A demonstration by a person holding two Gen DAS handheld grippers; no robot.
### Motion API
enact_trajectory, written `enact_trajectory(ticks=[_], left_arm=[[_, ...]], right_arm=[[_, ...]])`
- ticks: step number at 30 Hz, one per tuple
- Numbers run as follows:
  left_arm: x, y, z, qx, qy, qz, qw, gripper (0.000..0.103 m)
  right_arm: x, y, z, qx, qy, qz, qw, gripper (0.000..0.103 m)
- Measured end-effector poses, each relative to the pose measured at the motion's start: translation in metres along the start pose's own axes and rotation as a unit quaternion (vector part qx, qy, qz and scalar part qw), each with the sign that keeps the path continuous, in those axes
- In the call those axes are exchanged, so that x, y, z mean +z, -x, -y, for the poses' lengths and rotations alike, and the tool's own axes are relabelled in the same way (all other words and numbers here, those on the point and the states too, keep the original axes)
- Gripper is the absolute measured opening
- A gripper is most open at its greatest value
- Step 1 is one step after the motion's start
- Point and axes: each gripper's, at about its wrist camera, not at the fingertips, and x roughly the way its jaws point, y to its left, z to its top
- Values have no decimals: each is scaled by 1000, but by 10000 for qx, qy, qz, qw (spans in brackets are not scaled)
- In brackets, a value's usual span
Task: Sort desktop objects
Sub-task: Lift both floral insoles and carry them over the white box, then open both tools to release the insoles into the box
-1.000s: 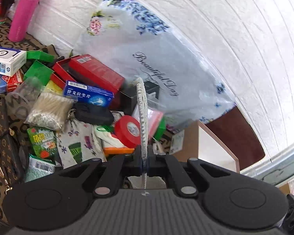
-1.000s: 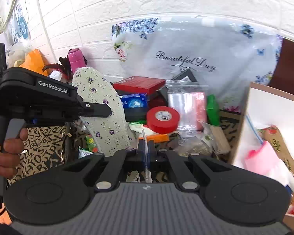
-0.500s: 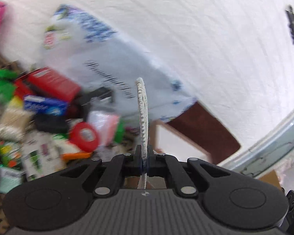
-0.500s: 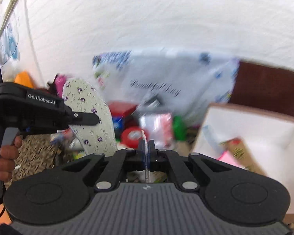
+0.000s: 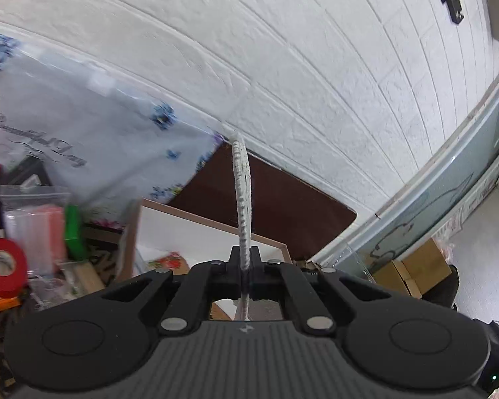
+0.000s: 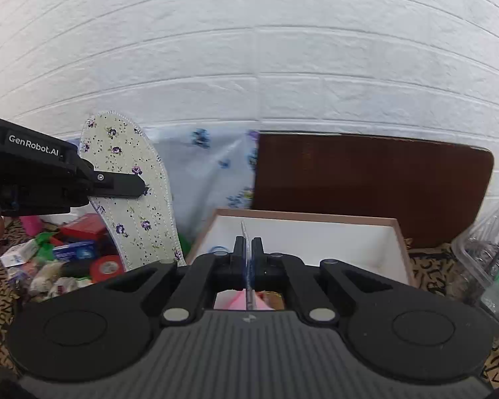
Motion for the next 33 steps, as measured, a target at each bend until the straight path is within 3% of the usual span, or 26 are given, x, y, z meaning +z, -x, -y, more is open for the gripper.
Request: enact_trajectory(ticks=[13,19,21,22,23,25,27,28,29,33], left_arm=[[-1,-126,1,-25,-229,-842,9962,0],[-12,-162,-11,85,-261,-1157,9929,1],[-15,-167,-15,158,-261,-1204,9923,11],[-16,-168,-16,177,-257,-1241,9918,30],[-16,-168,-16,201,-254,-1269,9914,56],[-17,-166,-18,319,-262,-1233,9915,74],[-16,-162,-20,375,-246,-1183,9920,76],[-15,-161,-20,383,-218,-1205,9917,79],[-15,-160,-21,403,-195,-1219,9915,84],[-14,-152,-17,509,-350,-1182,9911,93]], right_arm=[[-10,-69,68,-603,-307,-322,9972,0],[-25,-104,85,-761,-261,-583,9950,0],[-33,-114,86,-742,-221,-739,9943,1],[-37,-119,86,-758,-200,-823,9935,1],[-41,-122,87,-754,-194,-921,9927,2],[-46,-125,87,-696,-240,-1082,9914,8],[-51,-124,84,-669,-256,-1156,9907,27],[-53,-123,82,-665,-254,-1166,9906,45],[-54,-122,80,-647,-248,-1175,9907,52],[-60,-119,72,-570,-231,-1278,9899,61]])
